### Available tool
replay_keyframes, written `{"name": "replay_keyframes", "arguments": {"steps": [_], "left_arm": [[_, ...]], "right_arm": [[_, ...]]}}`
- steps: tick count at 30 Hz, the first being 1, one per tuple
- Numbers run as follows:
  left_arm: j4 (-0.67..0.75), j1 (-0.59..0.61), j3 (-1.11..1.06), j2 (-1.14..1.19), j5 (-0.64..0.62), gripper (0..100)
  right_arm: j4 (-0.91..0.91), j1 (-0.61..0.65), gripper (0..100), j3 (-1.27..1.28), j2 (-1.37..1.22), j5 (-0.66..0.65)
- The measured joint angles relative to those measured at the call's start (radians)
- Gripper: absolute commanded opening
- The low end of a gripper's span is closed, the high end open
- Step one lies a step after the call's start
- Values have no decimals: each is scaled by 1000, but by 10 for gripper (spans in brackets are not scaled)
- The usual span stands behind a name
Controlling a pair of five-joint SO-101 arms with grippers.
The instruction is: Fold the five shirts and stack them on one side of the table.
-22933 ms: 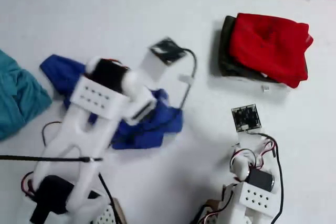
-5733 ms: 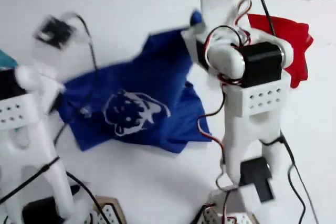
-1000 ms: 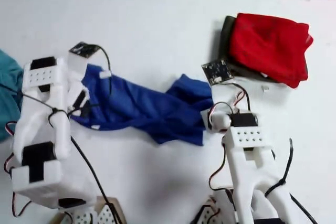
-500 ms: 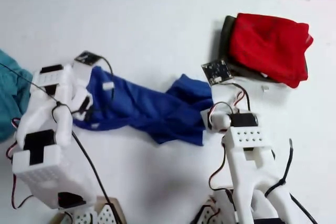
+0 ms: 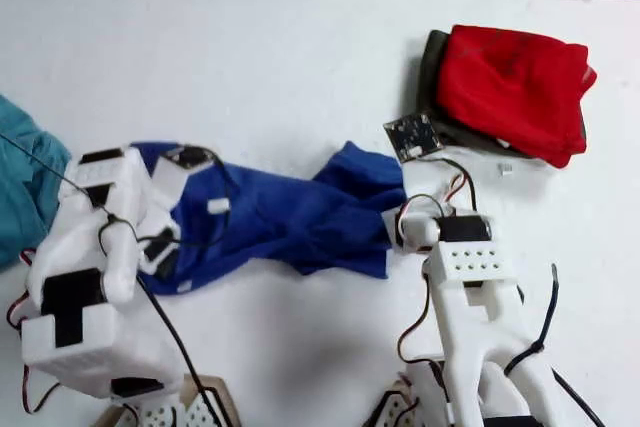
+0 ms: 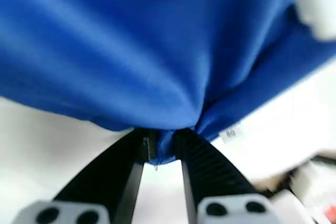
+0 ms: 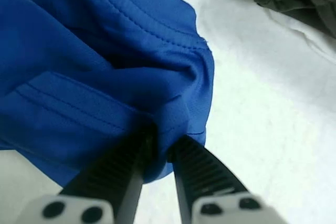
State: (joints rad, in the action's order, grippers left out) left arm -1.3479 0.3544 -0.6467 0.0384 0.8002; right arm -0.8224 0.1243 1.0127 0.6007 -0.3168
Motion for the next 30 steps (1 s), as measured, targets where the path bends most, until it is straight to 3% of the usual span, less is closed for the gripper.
{"name": "replay_keyframes", "arguments": {"steps": [9,16,21,26,30], "left_arm": [[-34,0,-209,-362,163,172],[15,3,-333,-419,215,169],[-26,3,-321,-428,232,169],[-112,3,-175,-428,232,169],[-91,2,-152,-428,210,170]], "right_arm": [[5,0,20,0,0,0],[5,0,20,0,0,0],[5,0,20,0,0,0],[5,0,20,0,0,0],[5,0,20,0,0,0]]}}
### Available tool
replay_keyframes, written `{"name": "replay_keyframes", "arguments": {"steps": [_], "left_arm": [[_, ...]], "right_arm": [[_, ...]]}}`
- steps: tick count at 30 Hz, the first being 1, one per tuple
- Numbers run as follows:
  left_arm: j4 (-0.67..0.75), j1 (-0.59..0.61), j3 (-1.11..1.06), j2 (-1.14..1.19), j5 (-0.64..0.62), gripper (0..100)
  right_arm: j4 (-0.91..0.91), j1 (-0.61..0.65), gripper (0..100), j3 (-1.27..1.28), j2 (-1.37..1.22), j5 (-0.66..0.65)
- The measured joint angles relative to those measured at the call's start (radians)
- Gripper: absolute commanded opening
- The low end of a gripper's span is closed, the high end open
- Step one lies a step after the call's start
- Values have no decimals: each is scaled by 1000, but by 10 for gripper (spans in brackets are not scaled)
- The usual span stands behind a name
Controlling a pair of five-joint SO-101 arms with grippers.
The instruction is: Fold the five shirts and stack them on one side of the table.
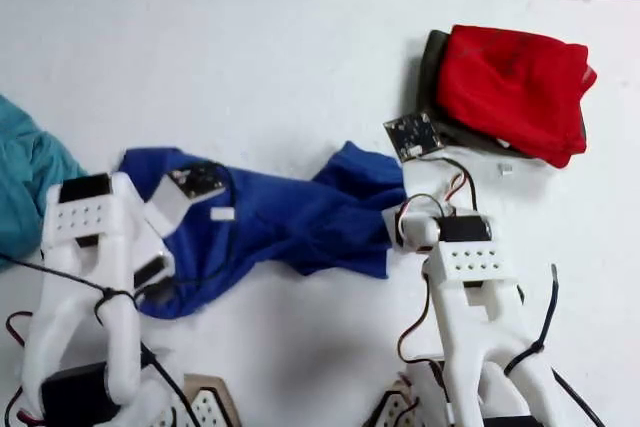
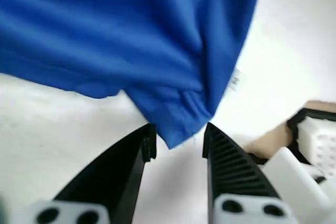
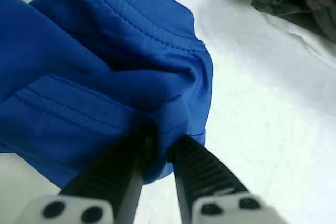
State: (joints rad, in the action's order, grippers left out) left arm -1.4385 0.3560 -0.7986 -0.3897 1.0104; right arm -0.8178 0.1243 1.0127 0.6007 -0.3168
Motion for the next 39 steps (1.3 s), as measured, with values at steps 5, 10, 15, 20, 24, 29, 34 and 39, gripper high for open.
{"name": "replay_keyframes", "arguments": {"steps": [5,10,15,20,24,29,34,39], "left_arm": [[146,-61,-98,48,-41,172],[316,-86,-61,238,-106,169],[313,-81,178,500,-203,169],[233,-80,563,769,-265,169],[103,-80,891,962,-296,168],[-104,-81,1247,1134,-298,127],[-282,-78,1479,1178,-299,130],[-324,-64,1514,1155,-293,146]], "right_arm": [[0,0,20,0,0,0],[0,0,20,0,0,0],[0,0,20,0,0,0],[60,0,20,32,0,0],[190,0,20,89,0,0],[279,2,20,91,0,0],[295,2,20,34,-40,0],[295,2,20,-60,-195,0]]}}
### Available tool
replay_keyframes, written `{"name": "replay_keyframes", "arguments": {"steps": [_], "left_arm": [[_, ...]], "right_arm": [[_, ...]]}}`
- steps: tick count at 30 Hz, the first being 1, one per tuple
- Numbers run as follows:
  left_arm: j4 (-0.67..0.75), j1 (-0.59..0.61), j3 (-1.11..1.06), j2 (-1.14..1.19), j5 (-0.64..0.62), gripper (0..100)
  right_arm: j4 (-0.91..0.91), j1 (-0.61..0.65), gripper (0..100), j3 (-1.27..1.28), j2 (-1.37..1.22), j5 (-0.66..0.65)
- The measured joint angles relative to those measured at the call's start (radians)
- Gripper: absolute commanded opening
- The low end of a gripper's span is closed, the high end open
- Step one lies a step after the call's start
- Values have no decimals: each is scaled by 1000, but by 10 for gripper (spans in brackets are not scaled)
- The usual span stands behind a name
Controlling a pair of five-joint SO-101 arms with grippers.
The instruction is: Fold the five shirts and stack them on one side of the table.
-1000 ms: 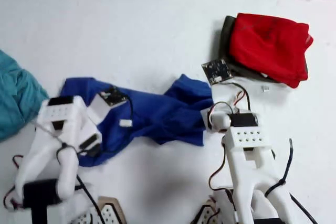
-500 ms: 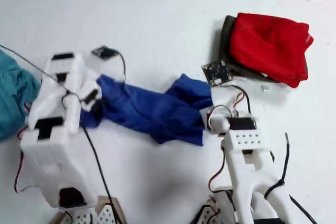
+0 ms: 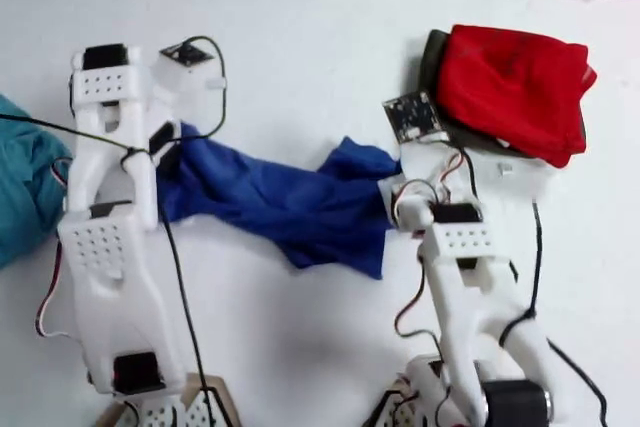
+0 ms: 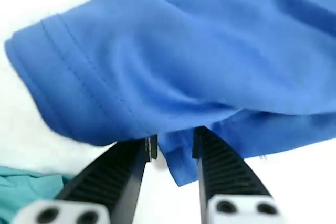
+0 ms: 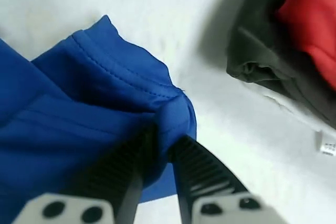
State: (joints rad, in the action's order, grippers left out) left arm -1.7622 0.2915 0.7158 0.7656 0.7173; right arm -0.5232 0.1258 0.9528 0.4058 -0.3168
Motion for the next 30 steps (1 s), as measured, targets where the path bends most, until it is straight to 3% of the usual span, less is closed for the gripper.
{"name": "replay_keyframes", "arguments": {"steps": [7,14,20,25,30], "left_arm": [[5,-2,-279,-229,46,146],[287,-9,-615,-273,-9,146],[453,-29,-717,-293,-92,194],[456,-28,-721,-298,-101,180],[273,-58,-677,-295,-106,136]], "right_arm": [[-38,0,20,-71,-66,0],[-40,0,20,-71,-66,0],[-51,0,20,-71,-66,0],[-54,0,20,-71,-66,0],[-54,0,20,-71,-66,0]]}}
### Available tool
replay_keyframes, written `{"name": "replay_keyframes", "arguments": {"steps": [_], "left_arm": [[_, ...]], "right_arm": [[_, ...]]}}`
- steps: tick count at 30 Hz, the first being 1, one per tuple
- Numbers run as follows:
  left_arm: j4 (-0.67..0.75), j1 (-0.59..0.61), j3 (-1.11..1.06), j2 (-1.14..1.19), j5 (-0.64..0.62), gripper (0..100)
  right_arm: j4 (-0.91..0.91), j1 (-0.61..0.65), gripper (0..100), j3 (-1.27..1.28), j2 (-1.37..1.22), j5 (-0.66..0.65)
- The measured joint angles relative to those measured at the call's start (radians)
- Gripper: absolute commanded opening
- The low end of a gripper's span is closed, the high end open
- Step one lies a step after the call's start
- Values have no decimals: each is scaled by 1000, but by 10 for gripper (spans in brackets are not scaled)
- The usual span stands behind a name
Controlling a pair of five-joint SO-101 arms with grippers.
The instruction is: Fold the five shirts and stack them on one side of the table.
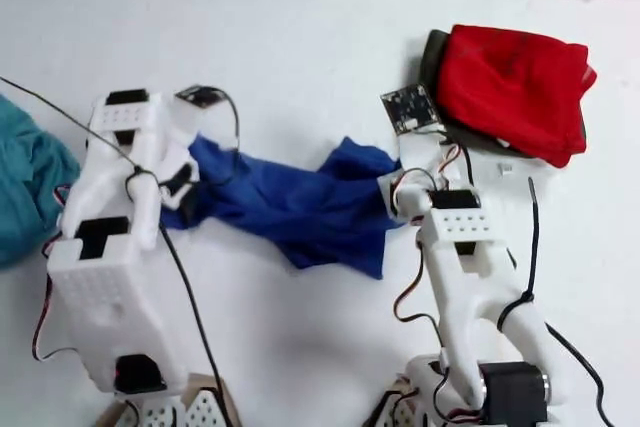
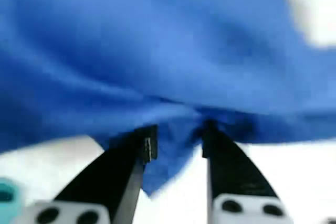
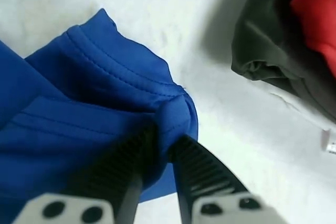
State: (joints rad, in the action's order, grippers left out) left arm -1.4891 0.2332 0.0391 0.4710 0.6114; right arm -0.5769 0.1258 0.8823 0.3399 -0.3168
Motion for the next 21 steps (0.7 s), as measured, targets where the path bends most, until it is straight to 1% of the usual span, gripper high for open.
{"name": "replay_keyframes", "arguments": {"steps": [3,6,10,13,15,21], "left_arm": [[-100,-14,41,0,0,165],[-126,-8,63,0,0,200],[-161,-12,98,0,0,206],[-161,-9,101,0,0,207],[-135,-5,98,0,18,207],[61,31,-23,0,81,207]], "right_arm": [[0,0,20,0,0,0],[0,0,20,0,0,0],[0,0,20,0,0,0],[0,0,20,0,0,0],[0,0,20,0,0,0],[0,0,20,0,0,0]]}}
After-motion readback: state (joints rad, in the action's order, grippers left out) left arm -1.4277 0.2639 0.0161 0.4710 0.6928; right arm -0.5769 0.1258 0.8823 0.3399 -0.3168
